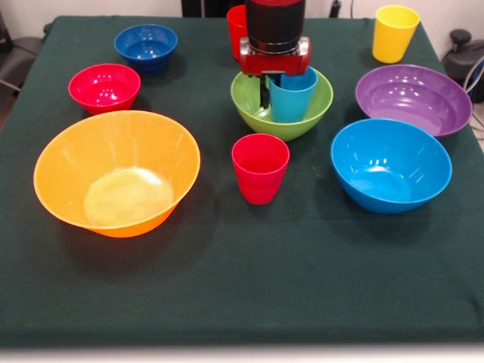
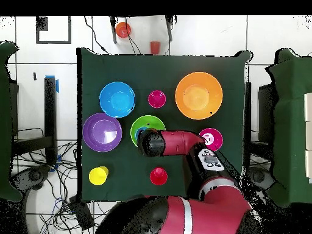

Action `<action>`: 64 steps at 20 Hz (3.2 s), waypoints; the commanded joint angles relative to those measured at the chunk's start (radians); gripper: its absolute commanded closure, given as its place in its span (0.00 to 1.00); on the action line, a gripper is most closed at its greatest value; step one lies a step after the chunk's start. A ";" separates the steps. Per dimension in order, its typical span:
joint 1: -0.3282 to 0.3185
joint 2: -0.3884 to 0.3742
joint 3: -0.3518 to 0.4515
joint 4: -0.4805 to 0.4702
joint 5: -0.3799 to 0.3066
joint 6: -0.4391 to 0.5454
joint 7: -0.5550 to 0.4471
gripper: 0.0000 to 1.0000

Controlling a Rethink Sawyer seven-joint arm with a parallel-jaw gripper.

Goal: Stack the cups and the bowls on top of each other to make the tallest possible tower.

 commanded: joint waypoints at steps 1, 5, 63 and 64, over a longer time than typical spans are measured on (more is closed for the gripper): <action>0.000 0.158 0.006 -0.201 -0.006 0.097 0.012 1.00; -0.007 0.155 0.013 -0.218 -0.019 0.122 0.001 1.00; -0.050 0.000 0.034 -0.033 -0.038 0.132 0.017 0.00; -0.049 -0.018 0.034 -0.020 -0.035 0.142 0.017 0.00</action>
